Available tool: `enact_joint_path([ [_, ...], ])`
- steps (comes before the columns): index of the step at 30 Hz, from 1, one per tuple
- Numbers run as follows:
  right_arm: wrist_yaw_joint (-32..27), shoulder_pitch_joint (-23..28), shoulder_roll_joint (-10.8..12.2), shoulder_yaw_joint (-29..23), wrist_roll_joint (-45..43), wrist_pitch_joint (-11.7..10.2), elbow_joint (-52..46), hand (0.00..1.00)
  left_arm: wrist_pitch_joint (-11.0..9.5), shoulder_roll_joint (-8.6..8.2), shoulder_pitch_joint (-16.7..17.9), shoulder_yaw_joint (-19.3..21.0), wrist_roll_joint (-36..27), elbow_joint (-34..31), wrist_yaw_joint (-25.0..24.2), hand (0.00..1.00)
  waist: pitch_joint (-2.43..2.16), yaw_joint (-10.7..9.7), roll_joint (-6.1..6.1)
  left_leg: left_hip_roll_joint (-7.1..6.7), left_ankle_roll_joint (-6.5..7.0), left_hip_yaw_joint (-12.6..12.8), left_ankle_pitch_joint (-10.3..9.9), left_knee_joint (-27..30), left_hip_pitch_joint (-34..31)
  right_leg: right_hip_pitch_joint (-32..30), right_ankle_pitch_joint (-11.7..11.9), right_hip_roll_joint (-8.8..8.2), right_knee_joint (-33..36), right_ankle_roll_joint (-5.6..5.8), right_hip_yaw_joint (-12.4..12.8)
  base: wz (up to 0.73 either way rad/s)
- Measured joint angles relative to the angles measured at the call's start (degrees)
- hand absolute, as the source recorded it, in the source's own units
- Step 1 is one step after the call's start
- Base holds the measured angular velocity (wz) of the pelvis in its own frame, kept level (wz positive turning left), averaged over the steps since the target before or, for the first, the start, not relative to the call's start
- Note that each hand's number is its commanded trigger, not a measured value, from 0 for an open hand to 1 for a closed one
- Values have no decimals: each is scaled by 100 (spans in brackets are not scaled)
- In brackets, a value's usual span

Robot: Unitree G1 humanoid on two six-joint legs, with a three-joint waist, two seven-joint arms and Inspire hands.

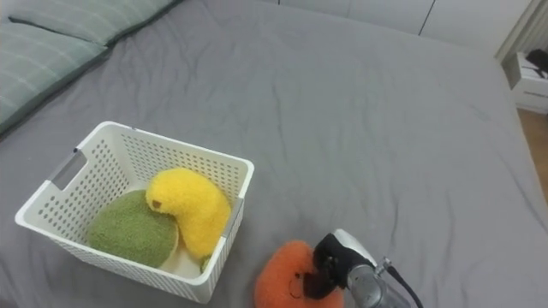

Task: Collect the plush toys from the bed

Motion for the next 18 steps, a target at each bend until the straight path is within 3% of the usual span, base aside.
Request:
enact_joint_path([
  [5, -99, -33, -7, -163, 242, -3, 99, 100, 41, 1, -39, 68, 90, 0, -218, 0, -2, -16, -12, -2, 0, -26, -2, 16, 7, 34, -1, 3, -58, 2, -17, 2],
  [9, -184, -36, -158, -202, 392, 25, -118, 100, 40, 9, -53, 129, 109, -16, -391, 0, -8, -40, -34, -1, 1, -21, -2, -6, 8, 23, -4, -33, -57, 7, -16, 0],
  [11, -162, -28, -301, -212, 382, 141, -660, 100, 41, 12, -83, 208, 152, -93, -464, 0, 1, -81, -35, 0, 1, -13, -2, -13, 7, 15, -5, -37, -54, 8, -13, 0],
  [18, -320, -46, -633, -695, 798, 91, -2837, 100, -27, 203, -190, 276, 167, -154, -505, 0, 19, -281, -77, 3, 1, 12, -1, -14, -18, -28, -4, -5, -46, 9, -7, 0],
])
